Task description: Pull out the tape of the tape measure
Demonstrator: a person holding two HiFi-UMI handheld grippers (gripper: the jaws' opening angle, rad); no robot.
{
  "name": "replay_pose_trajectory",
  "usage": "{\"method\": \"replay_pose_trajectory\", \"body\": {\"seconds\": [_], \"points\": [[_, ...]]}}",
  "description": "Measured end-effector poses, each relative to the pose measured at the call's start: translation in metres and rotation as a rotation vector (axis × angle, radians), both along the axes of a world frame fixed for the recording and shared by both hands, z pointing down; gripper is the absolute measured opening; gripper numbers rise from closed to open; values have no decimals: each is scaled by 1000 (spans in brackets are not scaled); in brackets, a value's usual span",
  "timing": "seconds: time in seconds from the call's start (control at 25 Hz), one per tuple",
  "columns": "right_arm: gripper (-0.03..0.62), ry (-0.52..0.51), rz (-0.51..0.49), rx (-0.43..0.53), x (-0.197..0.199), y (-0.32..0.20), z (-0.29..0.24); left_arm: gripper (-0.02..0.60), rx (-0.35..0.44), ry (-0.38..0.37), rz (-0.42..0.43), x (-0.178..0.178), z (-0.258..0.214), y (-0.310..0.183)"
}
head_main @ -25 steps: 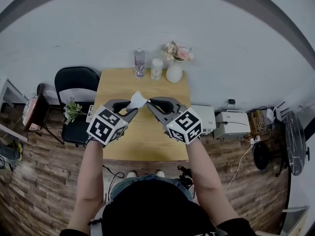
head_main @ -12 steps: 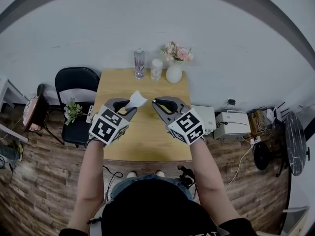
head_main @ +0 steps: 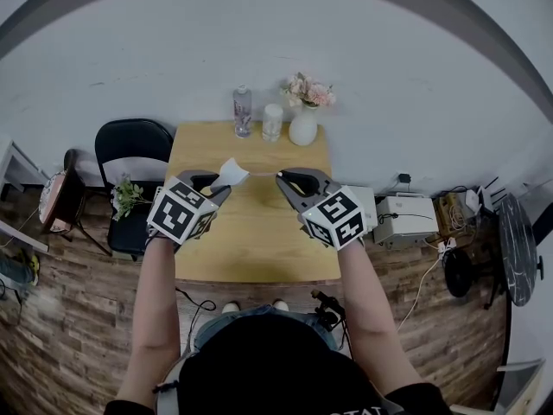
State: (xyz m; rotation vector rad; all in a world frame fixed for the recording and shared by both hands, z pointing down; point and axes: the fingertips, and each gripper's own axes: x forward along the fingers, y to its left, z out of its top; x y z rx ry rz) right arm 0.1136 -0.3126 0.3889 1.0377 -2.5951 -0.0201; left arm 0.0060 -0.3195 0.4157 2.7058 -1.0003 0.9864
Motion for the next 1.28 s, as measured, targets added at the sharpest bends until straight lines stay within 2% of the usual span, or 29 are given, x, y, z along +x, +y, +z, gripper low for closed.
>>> {"method": "replay_pose_trajectory", "body": {"seconds": [0.16, 0.28, 0.36, 0.52, 0.72, 1.0, 1.28], "points": [[43, -13, 31, -12, 11, 2, 1, 137, -30, 12, -48, -16, 0, -1], [43, 9, 77, -6, 20, -1, 2, 137, -32, -13, -91, -25, 3, -3], [43, 6, 92, -9, 25, -1, 2, 137, -45, 9, -99, -28, 4, -3], [43, 74, 147, 10, 37, -4, 5, 137, -40, -16, -134, -39, 6, -5], [43, 99, 218, 22, 56, -4, 3, 137, -34, -15, -185, -58, 6, -7], [43, 83, 327, 29, 88, -5, -5, 137, -17, -15, -276, -88, 1, -14], [41, 50, 354, 18, 97, -2, -6, 137, -17, -20, -279, -89, 2, -12]]}}
